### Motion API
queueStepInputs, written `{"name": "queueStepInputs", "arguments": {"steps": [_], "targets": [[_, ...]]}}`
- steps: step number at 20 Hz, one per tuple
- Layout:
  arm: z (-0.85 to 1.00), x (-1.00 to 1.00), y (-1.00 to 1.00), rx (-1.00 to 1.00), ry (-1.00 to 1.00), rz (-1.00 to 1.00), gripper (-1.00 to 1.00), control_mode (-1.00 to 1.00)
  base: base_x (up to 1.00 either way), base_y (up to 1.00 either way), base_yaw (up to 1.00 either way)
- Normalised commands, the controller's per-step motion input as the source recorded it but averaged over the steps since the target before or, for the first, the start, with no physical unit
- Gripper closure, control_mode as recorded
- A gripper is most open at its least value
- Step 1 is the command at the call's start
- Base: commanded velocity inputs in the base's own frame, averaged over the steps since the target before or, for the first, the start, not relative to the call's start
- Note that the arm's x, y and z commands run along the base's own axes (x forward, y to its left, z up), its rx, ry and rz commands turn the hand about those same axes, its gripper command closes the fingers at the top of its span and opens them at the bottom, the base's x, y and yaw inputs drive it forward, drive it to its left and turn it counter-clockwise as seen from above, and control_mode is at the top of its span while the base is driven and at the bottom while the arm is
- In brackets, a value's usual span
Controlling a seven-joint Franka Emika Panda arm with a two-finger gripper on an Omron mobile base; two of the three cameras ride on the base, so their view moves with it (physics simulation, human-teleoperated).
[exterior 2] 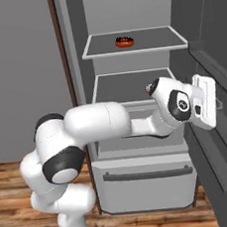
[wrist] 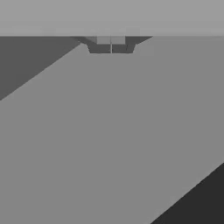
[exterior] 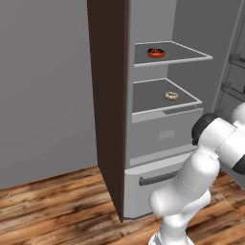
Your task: Take the donuts from the fridge and place them on the empty tray on the dining counter.
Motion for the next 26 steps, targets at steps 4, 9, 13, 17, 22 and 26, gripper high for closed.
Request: {"name": "queueStepInputs", "arguments": {"steps": [4, 9, 13, 17, 22, 26], "targets": [[0.31, -0.36, -0.51, 0.06, -0.22, 0.28, 1.00, -1.00, 0.00, 0.00, 0.00], [0.88, -0.99, 0.18, -0.11, -0.26, 0.15, 1.00, -1.00, 0.00, 0.00, 0.00], [1.00, -0.93, 0.54, -0.27, -0.12, 0.13, 1.00, -1.00, 0.00, 0.00, 0.00], [0.74, -1.00, 0.95, -0.39, -0.11, 0.15, 1.00, -1.00, 0.00, 0.00, 0.00], [0.33, -0.90, 1.00, -0.32, -0.02, 0.43, 1.00, -1.00, 0.00, 0.00, 0.00], [0.94, -0.47, 0.99, -0.15, 0.39, 0.68, 1.00, -1.00, 0.00, 0.00, 0.00]]}}
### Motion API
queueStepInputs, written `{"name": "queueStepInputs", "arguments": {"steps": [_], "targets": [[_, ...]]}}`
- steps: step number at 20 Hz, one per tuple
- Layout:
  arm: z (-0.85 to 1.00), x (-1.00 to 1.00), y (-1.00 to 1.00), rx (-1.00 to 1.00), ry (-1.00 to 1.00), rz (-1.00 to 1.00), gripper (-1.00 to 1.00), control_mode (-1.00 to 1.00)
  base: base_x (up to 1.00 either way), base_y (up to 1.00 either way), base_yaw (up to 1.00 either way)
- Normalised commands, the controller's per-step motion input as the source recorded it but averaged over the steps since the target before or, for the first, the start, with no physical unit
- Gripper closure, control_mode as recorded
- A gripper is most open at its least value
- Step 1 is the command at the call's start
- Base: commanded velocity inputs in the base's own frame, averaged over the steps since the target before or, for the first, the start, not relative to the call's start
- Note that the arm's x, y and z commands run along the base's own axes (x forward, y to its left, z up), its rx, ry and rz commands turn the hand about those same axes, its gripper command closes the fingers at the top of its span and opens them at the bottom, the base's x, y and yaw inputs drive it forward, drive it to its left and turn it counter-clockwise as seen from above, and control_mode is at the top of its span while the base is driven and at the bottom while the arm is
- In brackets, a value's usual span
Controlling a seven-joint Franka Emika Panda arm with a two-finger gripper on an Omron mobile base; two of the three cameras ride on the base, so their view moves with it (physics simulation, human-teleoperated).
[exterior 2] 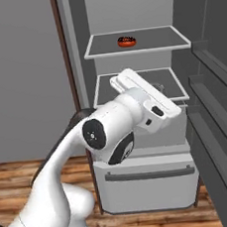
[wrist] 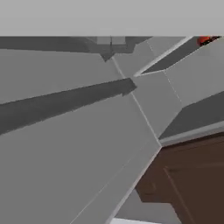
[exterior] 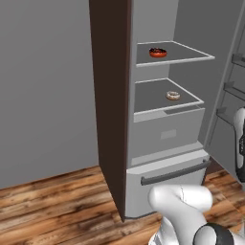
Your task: Take the donuts from the fridge and place them on the empty tray on the dining counter.
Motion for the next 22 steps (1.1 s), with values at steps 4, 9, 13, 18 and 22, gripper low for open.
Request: {"name": "queueStepInputs", "arguments": {"steps": [4, 9, 13, 18, 22], "targets": [[0.86, -0.47, 0.99, -0.21, 0.50, 0.61, 1.00, -1.00, 0.00, 0.00, 0.00], [0.39, -0.16, 0.94, -0.19, 0.45, 0.39, 1.00, -1.00, 0.00, 0.00, 0.00], [-0.19, 0.00, 0.67, 0.00, 0.20, -0.01, 1.00, -1.00, 0.00, 0.00, 0.00], [-0.76, 0.00, 0.54, -0.01, 0.11, -0.34, 1.00, -1.00, 0.00, 0.00, 0.00], [-0.28, -0.27, 0.64, 0.00, -0.01, -0.41, 1.00, -1.00, 0.00, 0.00, 0.00]]}}
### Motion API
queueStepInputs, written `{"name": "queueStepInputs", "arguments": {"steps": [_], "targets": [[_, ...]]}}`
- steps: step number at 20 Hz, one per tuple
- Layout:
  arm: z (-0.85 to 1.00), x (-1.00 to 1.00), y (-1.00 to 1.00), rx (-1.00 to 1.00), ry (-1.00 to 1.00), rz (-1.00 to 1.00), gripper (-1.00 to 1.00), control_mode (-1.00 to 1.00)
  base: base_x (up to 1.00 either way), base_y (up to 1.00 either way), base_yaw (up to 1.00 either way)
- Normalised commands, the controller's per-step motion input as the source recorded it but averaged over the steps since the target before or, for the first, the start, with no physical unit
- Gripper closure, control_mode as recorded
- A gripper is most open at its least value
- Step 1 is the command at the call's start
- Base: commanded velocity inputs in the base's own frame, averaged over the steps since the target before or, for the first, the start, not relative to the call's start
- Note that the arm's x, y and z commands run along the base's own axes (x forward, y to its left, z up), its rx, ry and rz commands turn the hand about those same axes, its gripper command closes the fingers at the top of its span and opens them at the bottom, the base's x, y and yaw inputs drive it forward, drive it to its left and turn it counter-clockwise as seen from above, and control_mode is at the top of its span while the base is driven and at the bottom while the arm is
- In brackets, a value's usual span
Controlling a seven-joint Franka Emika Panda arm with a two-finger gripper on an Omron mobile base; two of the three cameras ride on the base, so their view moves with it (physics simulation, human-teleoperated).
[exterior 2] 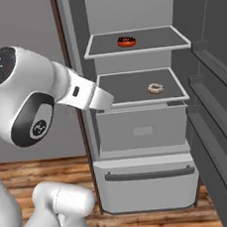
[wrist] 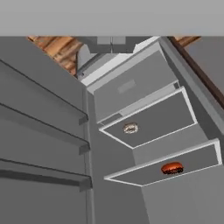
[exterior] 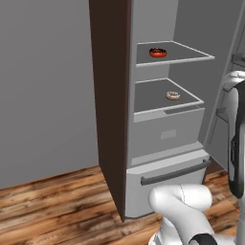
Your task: Take the donuts from the fridge and place them on the empty tray on the dining counter.
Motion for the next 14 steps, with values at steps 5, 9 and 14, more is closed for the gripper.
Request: {"name": "queueStepInputs", "arguments": {"steps": [5, 9, 14], "targets": [[-0.01, -0.55, 0.13, -0.01, -0.02, 0.08, 1.00, -1.00, 0.00, 0.00, 0.00], [0.00, -0.72, 0.36, -0.06, -0.14, 0.27, -1.00, -1.00, 0.00, 0.00, 0.00], [0.12, -0.38, 0.46, -0.08, -0.20, 0.17, -1.00, -1.00, 0.00, 0.00, 0.00]]}}
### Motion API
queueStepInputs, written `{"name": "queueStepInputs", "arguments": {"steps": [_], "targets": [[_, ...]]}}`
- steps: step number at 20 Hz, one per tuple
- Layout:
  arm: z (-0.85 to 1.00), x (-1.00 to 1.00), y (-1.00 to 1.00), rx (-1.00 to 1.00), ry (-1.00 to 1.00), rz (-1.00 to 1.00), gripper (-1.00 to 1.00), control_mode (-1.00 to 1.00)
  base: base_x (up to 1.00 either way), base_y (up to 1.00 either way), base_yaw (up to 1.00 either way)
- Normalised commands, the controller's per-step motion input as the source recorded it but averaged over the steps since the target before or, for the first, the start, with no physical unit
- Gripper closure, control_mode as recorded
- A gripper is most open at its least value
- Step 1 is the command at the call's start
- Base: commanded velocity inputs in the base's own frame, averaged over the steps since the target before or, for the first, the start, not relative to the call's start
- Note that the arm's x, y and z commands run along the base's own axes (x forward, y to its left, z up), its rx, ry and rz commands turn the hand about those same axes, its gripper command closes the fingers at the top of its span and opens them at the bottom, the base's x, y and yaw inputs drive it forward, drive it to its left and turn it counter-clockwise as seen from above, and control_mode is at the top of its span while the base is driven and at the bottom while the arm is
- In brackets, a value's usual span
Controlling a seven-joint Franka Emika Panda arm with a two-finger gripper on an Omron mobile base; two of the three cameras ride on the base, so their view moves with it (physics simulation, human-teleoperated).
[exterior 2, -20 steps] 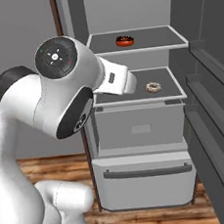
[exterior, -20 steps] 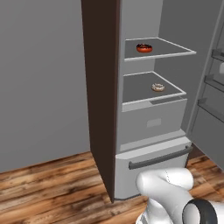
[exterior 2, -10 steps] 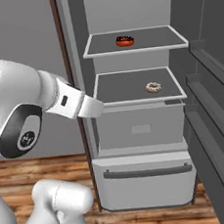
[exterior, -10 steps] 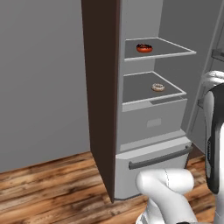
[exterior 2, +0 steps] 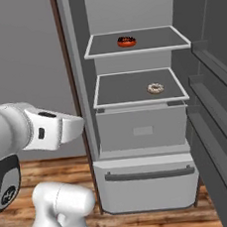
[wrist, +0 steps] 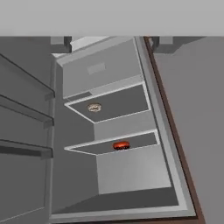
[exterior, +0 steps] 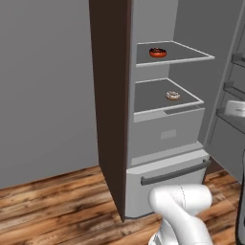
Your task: Take the donuts from the fridge and place them on the empty tray on the dining counter.
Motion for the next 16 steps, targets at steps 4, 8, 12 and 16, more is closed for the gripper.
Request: {"name": "queueStepInputs", "arguments": {"steps": [4, 8, 12, 16], "targets": [[0.04, -0.06, 0.20, 0.00, -0.14, 0.23, -1.00, -1.00, 0.00, 0.00, 0.00], [0.07, 0.03, 0.00, -0.01, -0.08, 0.03, -1.00, 1.00, 0.36, -0.03, 0.02], [0.00, 0.00, 0.00, 0.00, 0.00, 0.00, -1.00, 1.00, 1.00, -0.27, 0.01], [0.00, 0.00, 0.00, 0.00, 0.00, 0.00, -1.00, 1.00, 0.87, -0.38, 0.00]]}}
